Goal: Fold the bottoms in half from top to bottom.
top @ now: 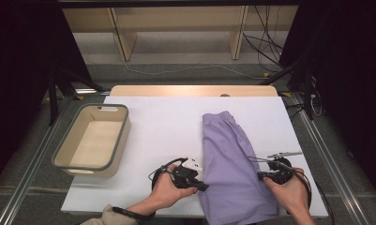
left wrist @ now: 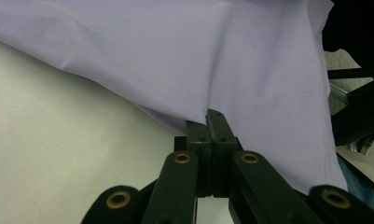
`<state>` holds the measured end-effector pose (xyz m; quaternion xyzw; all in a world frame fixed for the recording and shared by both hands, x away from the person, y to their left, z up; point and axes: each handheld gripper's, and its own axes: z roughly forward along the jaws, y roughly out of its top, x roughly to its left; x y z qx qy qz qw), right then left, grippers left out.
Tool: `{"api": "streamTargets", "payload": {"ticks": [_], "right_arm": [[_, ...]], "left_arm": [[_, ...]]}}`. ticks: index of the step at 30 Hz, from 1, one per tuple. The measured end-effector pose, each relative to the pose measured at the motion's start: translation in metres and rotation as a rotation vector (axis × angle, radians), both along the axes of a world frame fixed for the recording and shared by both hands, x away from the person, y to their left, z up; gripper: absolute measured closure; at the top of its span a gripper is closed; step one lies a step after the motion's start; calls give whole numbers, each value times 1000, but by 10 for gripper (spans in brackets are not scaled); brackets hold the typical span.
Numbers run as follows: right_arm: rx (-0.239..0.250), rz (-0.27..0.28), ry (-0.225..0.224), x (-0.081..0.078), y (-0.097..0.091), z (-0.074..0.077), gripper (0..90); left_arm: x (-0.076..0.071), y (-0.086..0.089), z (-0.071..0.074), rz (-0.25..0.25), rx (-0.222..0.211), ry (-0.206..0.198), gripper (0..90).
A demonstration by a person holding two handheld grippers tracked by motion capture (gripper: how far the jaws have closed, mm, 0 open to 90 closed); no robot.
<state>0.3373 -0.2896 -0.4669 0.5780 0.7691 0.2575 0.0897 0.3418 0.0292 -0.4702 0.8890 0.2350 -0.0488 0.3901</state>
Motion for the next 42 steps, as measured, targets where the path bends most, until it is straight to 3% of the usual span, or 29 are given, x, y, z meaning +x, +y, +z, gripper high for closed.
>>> {"api": "streamTargets", "payload": {"ticks": [7,24,42], "right_arm": [[12,0,10,-4,4,0,895],[5,23,11,-10,16,1,895],[9,57,14,-15,29,3,895]], "left_arm": [[1,6,1,3,-10,18,894],[-6,17,6,2,14,-40,894],[-7,31,9,6,12,-40,894]]}}
